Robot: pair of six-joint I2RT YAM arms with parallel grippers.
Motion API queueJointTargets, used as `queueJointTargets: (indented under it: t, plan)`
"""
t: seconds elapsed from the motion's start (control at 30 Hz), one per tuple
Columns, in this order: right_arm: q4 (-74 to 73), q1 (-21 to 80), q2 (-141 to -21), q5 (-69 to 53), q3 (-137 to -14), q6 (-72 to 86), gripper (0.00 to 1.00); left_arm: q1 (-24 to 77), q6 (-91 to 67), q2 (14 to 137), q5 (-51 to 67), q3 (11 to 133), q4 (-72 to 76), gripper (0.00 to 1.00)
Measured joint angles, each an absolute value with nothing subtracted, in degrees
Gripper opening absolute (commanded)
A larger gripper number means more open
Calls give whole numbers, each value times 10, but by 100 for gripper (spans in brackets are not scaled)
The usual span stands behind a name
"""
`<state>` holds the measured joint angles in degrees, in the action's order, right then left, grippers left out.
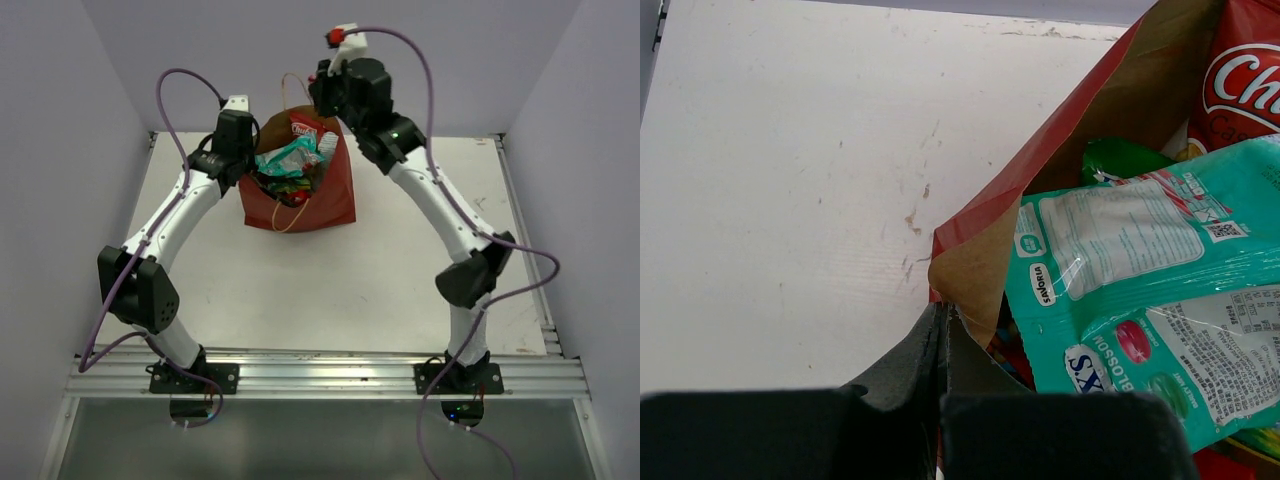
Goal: Place the snacks into the paper bag
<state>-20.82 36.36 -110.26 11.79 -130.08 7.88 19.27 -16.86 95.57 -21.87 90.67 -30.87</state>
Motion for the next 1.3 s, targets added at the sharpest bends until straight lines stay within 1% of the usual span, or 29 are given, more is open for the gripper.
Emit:
queueJointTargets:
  t: [0.1,0.13,0.17,0.2,0.23,0.27,0.43,0.6,0.8,1.07,1.17,1.23,1.3]
  plan:
    - [-221,364,-1187,84,-1315,92,14,193,-169,956,-219,907,-309,0]
    - [-230,364,-1208,75,-1315,94,44,193,-169,956,-219,907,-309,0]
    - [-239,365,-1226,69,-1315,100,61,193,-169,956,-219,907,-309,0]
    - [-245,365,-1237,62,-1311,100,75,193,-169,956,-218,907,-309,0]
    - [-254,365,-1243,58,-1306,104,84,193,-169,956,-218,907,-309,0]
    - [-261,365,-1244,53,-1303,105,86,193,-169,956,-218,907,-309,0]
    - [-252,365,-1225,50,-1298,103,88,193,-169,956,-217,907,-308,0]
    - [-242,365,-1157,87,-1249,94,88,193,-169,956,-216,907,-308,0]
    - [-249,365,-1125,164,-1237,82,82,193,-169,956,-214,907,-308,0]
    - [-272,364,-1167,221,-1236,78,74,193,-169,956,-214,907,-307,0]
    - [-286,364,-1184,237,-1227,78,70,193,-169,955,-214,906,-307,0]
    - [-295,364,-1193,250,-1219,78,64,193,-169,955,-214,906,-307,0]
    - [-302,364,-1198,262,-1212,76,43,193,-169,955,-214,905,-305,0]
